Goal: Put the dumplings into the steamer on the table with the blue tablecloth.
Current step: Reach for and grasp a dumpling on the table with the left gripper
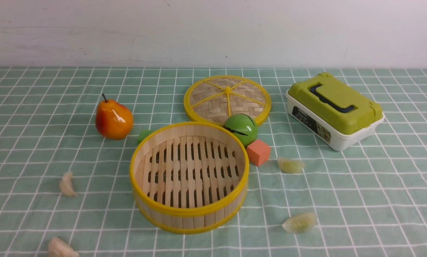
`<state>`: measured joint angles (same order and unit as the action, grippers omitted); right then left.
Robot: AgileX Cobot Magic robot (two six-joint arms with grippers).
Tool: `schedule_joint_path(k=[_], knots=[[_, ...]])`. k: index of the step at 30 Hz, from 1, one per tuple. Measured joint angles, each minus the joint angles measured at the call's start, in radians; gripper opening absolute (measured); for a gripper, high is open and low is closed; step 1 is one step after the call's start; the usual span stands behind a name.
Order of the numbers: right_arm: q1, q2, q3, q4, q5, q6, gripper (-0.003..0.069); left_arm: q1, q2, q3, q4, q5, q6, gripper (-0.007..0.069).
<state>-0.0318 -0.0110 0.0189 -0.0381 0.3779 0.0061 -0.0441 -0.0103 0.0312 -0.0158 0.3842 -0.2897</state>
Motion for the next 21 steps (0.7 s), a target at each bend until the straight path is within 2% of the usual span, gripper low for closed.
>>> schedule_joint_path(k=[21], knots=[[0.000, 0.000, 0.000, 0.000, 0.000, 0.000, 0.0240, 0.000, 0.000, 0.000, 0.016, 0.000, 0.003, 0.0237]])
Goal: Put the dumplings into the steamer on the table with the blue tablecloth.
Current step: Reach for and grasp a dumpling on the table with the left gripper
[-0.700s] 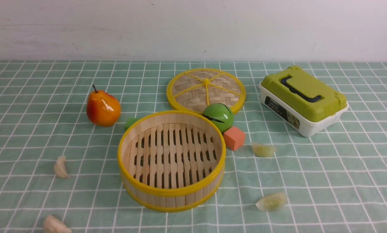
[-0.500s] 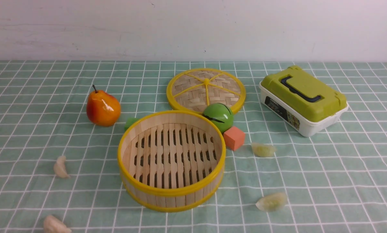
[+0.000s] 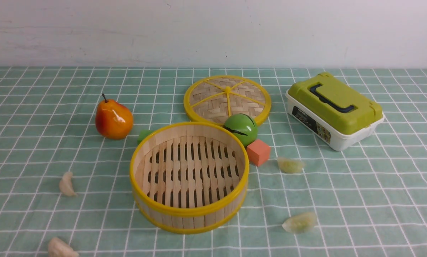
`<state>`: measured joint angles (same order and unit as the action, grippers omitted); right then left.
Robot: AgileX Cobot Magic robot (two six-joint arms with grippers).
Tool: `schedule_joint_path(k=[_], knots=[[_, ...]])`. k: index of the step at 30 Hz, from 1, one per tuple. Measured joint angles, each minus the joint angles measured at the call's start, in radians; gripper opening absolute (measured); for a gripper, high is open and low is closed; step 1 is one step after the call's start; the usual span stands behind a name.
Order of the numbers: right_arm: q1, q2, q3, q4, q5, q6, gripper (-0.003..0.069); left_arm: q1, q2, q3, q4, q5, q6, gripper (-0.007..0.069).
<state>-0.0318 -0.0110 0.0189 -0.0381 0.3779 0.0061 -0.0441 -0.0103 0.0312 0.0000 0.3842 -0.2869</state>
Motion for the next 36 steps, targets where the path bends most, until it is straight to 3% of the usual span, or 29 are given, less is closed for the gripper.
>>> schedule_joint_path(k=[9, 15, 18, 25, 31, 34, 35, 36], knots=[[0.000, 0.000, 0.000, 0.000, -0.001, 0.000, 0.0240, 0.000, 0.000, 0.000, 0.007, -0.019, 0.000, 0.0237], [0.000, 0.000, 0.006, 0.000, -0.063, 0.000, 0.0240, 0.000, 0.000, 0.000, 0.007, -0.185, 0.000, 0.0237], [0.000, 0.000, 0.009, 0.000, -0.156, 0.000, 0.0240, 0.000, 0.000, 0.000, 0.007, -0.294, 0.000, 0.0237], [0.000, 0.000, 0.009, 0.000, -0.619, 0.012, 0.0240, 0.000, 0.000, 0.000, 0.009, -0.648, -0.009, 0.0237], [0.000, 0.000, 0.009, 0.000, -0.935, 0.176, 0.0240, 0.000, 0.000, -0.005, 0.008, -0.919, -0.208, 0.0221], [0.000, 0.000, 0.007, 0.000, -0.972, 0.257, 0.0240, 0.000, 0.000, -0.067, 0.012, -0.867, -0.272, 0.0155], [0.000, 0.000, -0.005, 0.000, -0.961, 0.285, 0.0240, 0.000, 0.000, -0.151, 0.015, -0.782, -0.277, 0.0081], [0.000, 0.000, -0.009, 0.000, -0.958, 0.289, 0.0239, 0.000, 0.000, -0.151, 0.015, -0.782, -0.277, 0.0081]])
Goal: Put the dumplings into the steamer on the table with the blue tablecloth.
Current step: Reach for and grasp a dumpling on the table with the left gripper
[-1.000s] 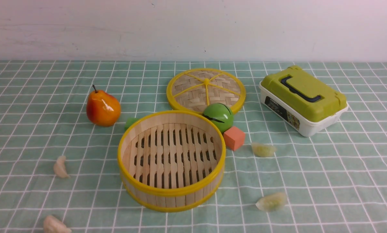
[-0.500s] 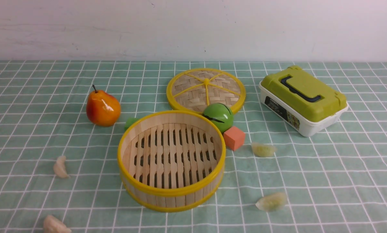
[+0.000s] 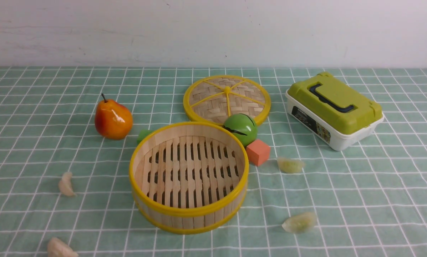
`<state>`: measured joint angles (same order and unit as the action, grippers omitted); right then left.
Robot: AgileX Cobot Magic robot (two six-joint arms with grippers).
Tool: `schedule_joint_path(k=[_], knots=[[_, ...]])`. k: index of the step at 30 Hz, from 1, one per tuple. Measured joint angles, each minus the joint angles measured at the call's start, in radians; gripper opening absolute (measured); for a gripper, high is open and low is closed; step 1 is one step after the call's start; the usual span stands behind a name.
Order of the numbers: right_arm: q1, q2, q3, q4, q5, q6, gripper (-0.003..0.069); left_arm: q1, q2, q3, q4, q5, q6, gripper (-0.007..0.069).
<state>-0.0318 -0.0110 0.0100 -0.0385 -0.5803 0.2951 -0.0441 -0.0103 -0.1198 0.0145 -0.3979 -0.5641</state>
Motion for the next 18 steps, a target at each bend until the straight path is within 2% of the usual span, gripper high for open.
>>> schedule_joint_path(k=[1, 2, 3, 4, 5, 7, 8, 11, 16, 18], knots=[[0.000, 0.000, -0.045, 0.000, 0.047, 0.019, 0.0222, 0.000, 0.029, -0.118, 0.005, 0.127, 0.018, 0.0000], [0.000, 0.000, -0.087, 0.000, 0.107, 0.026, 0.0193, 0.000, 0.071, -0.198, 0.006, 0.203, 0.042, -0.0014], [0.000, 0.000, -0.095, 0.000, 0.107, 0.028, 0.0188, 0.000, 0.079, -0.211, 0.006, 0.215, 0.046, -0.0014], [0.000, 0.005, -0.151, 0.000, 0.191, 0.028, 0.0134, 0.000, 0.147, -0.293, 0.008, 0.291, 0.077, -0.0014], [0.000, 0.007, -0.159, 0.000, 0.191, 0.028, 0.0125, 0.000, 0.158, -0.303, 0.008, 0.291, 0.077, -0.0014], [0.000, 0.053, -0.260, 0.000, 0.346, 0.028, 0.0018, 0.000, 0.312, -0.408, 0.009, 0.368, 0.121, -0.0014], [0.000, 0.076, -0.297, -0.003, 0.396, 0.024, -0.0005, 0.000, 0.363, -0.432, 0.008, 0.391, 0.126, -0.0014], [0.000, 0.187, -0.378, -0.034, 0.588, -0.010, -0.0013, 0.000, 0.560, -0.521, -0.004, 0.534, 0.133, -0.0014], [0.000, 0.367, -0.432, -0.053, 0.867, -0.037, -0.0005, 0.000, 0.885, -0.673, -0.064, 0.899, 0.160, -0.0014], [0.003, 0.409, -0.441, -0.040, 0.929, -0.039, -0.0004, 0.000, 0.960, -0.708, -0.075, 0.958, 0.176, -0.0014]])
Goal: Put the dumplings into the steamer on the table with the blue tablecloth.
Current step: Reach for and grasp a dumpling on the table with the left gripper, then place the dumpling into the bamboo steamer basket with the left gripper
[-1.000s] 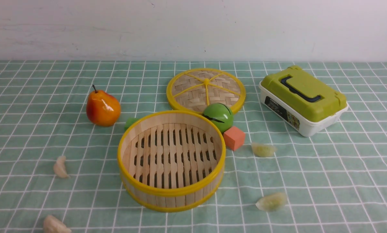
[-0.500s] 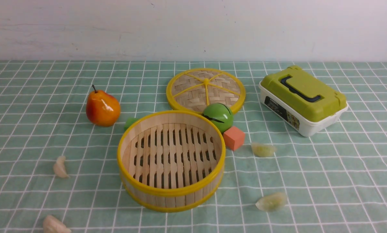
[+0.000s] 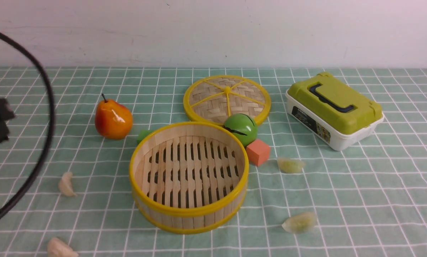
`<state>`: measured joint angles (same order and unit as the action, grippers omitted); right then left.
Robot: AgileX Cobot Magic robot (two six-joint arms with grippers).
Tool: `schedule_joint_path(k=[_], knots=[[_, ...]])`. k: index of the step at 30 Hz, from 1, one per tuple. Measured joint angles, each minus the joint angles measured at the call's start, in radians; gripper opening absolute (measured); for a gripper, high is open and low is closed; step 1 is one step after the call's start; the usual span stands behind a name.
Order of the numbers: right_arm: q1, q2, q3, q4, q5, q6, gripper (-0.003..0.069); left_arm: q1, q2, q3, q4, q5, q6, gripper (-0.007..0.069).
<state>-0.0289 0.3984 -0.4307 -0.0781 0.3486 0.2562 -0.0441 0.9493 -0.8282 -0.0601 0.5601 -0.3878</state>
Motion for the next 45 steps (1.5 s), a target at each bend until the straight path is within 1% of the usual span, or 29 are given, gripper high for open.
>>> schedule_joint_path(k=[2, 4, 6, 8, 10, 12, 13, 14, 17, 18, 19, 21, 23, 25, 26, 27, 29, 30, 33, 37, 38, 40, 42, 45], knots=[[0.022, 0.057, -0.009, 0.034, 0.119, -0.010, -0.0004, 0.000, 0.142, -0.048, -0.010, 0.064, 0.011, -0.0014], [0.051, 0.106, -0.011, 0.065, 0.201, -0.036, -0.0004, 0.000, 0.228, -0.075, -0.010, 0.073, 0.012, -0.0006], [0.074, 0.141, -0.011, 0.089, 0.264, -0.071, -0.0004, 0.000, 0.299, -0.098, -0.009, 0.073, 0.012, 0.0022], [0.102, 0.185, -0.011, 0.114, 0.329, -0.126, -0.0004, 0.000, 0.372, -0.118, -0.002, 0.072, 0.012, 0.0076], [0.121, 0.218, -0.011, 0.128, 0.355, -0.165, -0.0003, 0.000, 0.453, -0.140, 0.026, 0.060, 0.012, 0.0163], [0.131, 0.241, -0.011, 0.142, 0.348, -0.178, -0.0002, 0.000, 0.527, -0.153, 0.060, 0.027, 0.012, 0.0253], [0.131, 0.242, -0.011, 0.142, 0.346, -0.180, -0.0002, 0.000, 0.534, -0.154, 0.060, 0.017, 0.012, 0.0271], [0.132, 0.249, -0.011, 0.146, 0.330, -0.184, -0.0002, 0.000, 0.601, -0.163, 0.089, -0.024, 0.010, 0.0333], [0.132, 0.251, -0.011, 0.150, 0.309, -0.187, -0.0002, 0.000, 0.674, -0.178, 0.146, -0.070, -0.024, 0.0391], [0.132, 0.251, -0.011, 0.153, 0.303, -0.188, -0.0002, 0.000, 0.730, -0.189, 0.189, -0.088, -0.059, 0.0408], [0.132, 0.251, -0.011, 0.155, 0.302, -0.188, -0.0002, 0.000, 0.750, -0.194, 0.201, -0.094, -0.082, 0.0414], [0.132, 0.251, -0.011, 0.158, 0.302, -0.188, -0.0001, 0.000, 0.820, -0.212, 0.271, -0.105, -0.156, 0.0416], [0.132, 0.251, -0.011, 0.161, 0.301, -0.188, -0.0001, 0.000, 0.852, -0.222, 0.296, -0.106, -0.195, 0.0407], [0.132, 0.251, -0.011, 0.168, 0.300, -0.188, -0.0001, 0.000, 0.889, -0.231, 0.313, -0.101, -0.229, 0.0352], [0.132, 0.251, -0.011, 0.172, 0.300, -0.188, -0.0001, 0.000, 0.894, -0.231, 0.314, -0.102, -0.232, 0.0337], [0.132, 0.251, -0.011, 0.173, 0.300, -0.188, -0.0001, 0.000, 0.896, -0.231, 0.316, -0.101, -0.234, 0.0311], [0.132, 0.251, -0.011, 0.180, 0.300, -0.188, -0.0001, 0.000, 0.897, -0.241, 0.319, -0.093, -0.236, 0.0177], [0.132, 0.251, -0.011, 0.180, 0.300, -0.189, -0.0001, -0.001, 0.892, -0.249, 0.317, -0.083, -0.236, 0.0157], [0.132, 0.251, -0.011, 0.182, 0.295, -0.189, -0.0001, -0.018, 0.850, -0.284, 0.298, -0.027, -0.235, 0.0165], [0.132, 0.251, -0.011, 0.183, 0.282, -0.189, 0.0001, -0.109, 0.753, -0.370, 0.254, 0.015, -0.186, 0.0165], [0.132, 0.251, -0.011, 0.183, 0.278, -0.189, 0.0002, -0.177, 0.721, -0.417, 0.227, 0.023, -0.158, 0.0165], [0.132, 0.251, -0.011, 0.183, 0.274, -0.189, 0.0002, -0.262, 0.714, -0.473, 0.198, 0.030, -0.132, 0.0165], [0.132, 0.251, -0.011, 0.187, 0.270, -0.189, 0.0003, -0.325, 0.742, -0.513, 0.180, 0.040, -0.127, 0.0165], [0.132, 0.251, -0.011, 0.196, 0.270, -0.189, 0.0006, -0.374, 0.826, -0.559, 0.170, 0.053, -0.139, 0.0165]])
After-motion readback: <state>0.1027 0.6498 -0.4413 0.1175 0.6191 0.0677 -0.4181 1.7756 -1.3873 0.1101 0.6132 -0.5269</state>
